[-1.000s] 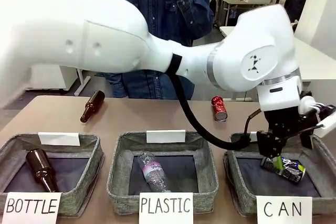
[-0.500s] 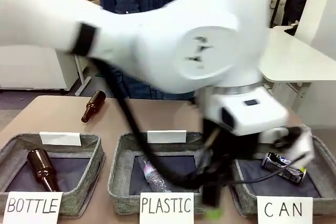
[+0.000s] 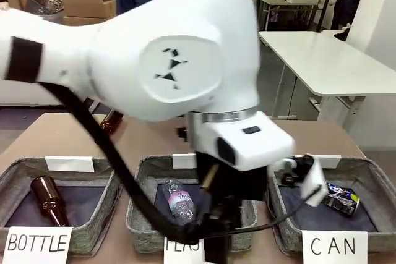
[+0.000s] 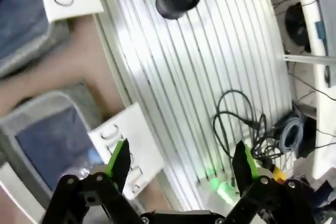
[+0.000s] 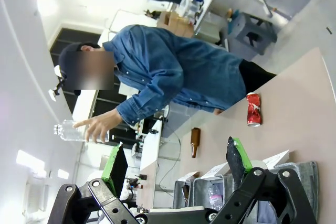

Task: Sort the can waste into the basket.
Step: Pick up the can waste from the table and place it in the right Fabric basket.

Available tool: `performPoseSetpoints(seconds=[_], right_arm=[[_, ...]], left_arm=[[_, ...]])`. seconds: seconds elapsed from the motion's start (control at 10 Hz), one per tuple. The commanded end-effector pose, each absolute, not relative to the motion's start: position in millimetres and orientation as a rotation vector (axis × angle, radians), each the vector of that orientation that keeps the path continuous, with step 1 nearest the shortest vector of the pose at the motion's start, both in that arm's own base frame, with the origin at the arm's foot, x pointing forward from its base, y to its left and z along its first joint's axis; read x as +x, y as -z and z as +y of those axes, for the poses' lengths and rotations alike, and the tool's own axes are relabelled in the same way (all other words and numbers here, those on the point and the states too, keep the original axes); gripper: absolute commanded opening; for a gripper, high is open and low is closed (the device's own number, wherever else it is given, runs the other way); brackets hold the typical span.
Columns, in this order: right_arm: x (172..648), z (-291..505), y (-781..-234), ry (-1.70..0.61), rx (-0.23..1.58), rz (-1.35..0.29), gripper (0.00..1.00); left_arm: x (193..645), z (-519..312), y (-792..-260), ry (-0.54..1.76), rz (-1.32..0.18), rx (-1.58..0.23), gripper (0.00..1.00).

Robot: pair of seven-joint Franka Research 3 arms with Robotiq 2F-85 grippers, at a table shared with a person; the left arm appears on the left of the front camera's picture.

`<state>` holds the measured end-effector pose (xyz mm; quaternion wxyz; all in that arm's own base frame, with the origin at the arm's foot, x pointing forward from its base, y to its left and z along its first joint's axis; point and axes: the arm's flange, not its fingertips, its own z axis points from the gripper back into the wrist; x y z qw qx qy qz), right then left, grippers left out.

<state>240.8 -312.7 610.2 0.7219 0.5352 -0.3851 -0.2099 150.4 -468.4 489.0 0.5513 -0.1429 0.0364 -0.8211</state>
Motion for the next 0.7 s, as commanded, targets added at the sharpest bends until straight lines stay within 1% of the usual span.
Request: performPoseSetpoints(seconds=[0.0,0.1,0.2,0.3,0.4,0.6], right_arm=[[239,-312,-612,0.457,1.177,-0.843,1.0],[241,-313,-610,0.464,1.182,-0.851,1.0],[236,-298,-611,0.428,1.184,-0.796,1.0],[245,-276,-607,0.398,1.233,-0.748,1.0],[252,-253,-601,0.354,1.262,-0.682,1.0],[255,-199,-595,0.242,1.374,-0.439,1.0]], left_arm=[[155,-476,-491,1.973,0.088,-0.325,1.0],[150,-468,-489,1.943,0.086,-0.338,1.0],[189,-433,-487,1.775,0.098,-0.474,1.0],[213,-390,-484,1.635,0.03,-0.511,1.0],[221,-343,-482,1.511,-0.057,-0.578,1.0],[205,-236,-493,1.241,-0.277,-0.664,1.0]])
